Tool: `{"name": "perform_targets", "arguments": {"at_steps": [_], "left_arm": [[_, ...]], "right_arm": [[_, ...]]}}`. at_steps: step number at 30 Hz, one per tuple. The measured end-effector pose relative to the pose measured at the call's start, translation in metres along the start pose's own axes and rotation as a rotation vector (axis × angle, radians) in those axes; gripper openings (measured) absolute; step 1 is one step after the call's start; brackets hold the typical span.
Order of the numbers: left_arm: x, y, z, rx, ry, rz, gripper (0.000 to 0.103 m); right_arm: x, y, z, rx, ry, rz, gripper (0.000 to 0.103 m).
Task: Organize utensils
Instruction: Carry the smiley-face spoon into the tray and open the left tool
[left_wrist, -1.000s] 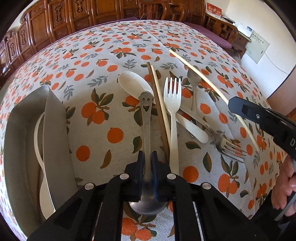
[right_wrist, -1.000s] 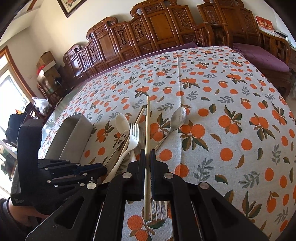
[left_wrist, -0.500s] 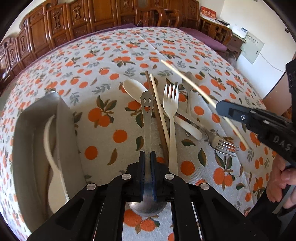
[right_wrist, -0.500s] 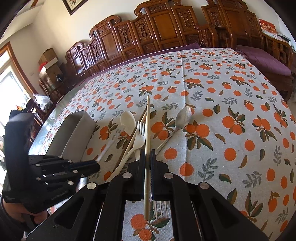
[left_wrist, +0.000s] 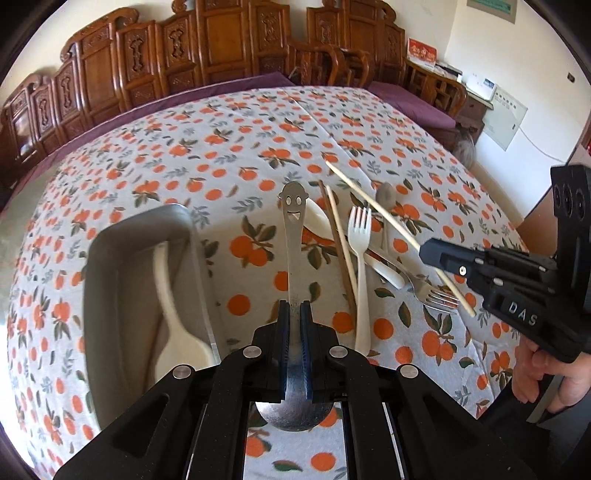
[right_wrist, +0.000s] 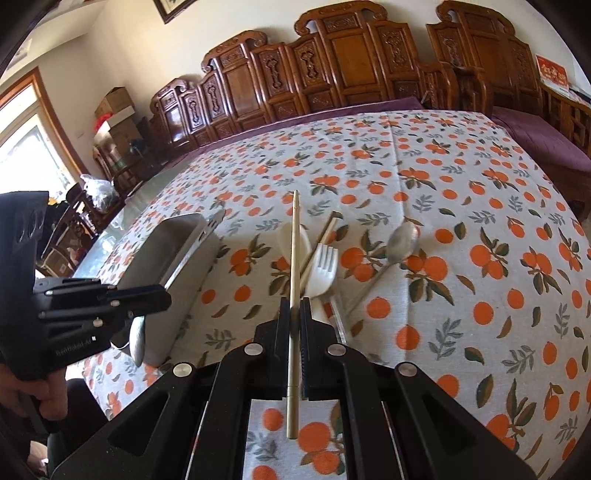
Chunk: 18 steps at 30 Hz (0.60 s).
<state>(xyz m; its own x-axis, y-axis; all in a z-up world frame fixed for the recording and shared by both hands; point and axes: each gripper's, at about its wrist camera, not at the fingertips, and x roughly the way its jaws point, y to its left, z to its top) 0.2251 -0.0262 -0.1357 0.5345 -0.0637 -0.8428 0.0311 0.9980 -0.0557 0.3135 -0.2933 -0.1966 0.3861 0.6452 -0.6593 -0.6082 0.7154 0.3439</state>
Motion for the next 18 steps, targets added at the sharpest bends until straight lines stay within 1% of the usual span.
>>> {"name": "perform_targets", "arguments": {"at_steps": [9, 13, 18], "left_arm": [[-0.022, 0.032, -0.003, -0.037, -0.037, 0.027, 0.005], [-0.021, 0.052, -0.008, -0.07, -0.036, 0.035, 0.005], [-0.011, 0.076, -0.015, -0.108, -0.023, 0.056, 0.005]], "right_arm": [[-0.005, 0.031, -0.002, -0.051, -0.008, 0.039, 0.006], [-0.004, 0.044, -0.004, -0.078, -0.005, 0.053, 0.006], [-0.001, 0.051, -0.006, -0.095, 0.007, 0.058, 0.006]]}}
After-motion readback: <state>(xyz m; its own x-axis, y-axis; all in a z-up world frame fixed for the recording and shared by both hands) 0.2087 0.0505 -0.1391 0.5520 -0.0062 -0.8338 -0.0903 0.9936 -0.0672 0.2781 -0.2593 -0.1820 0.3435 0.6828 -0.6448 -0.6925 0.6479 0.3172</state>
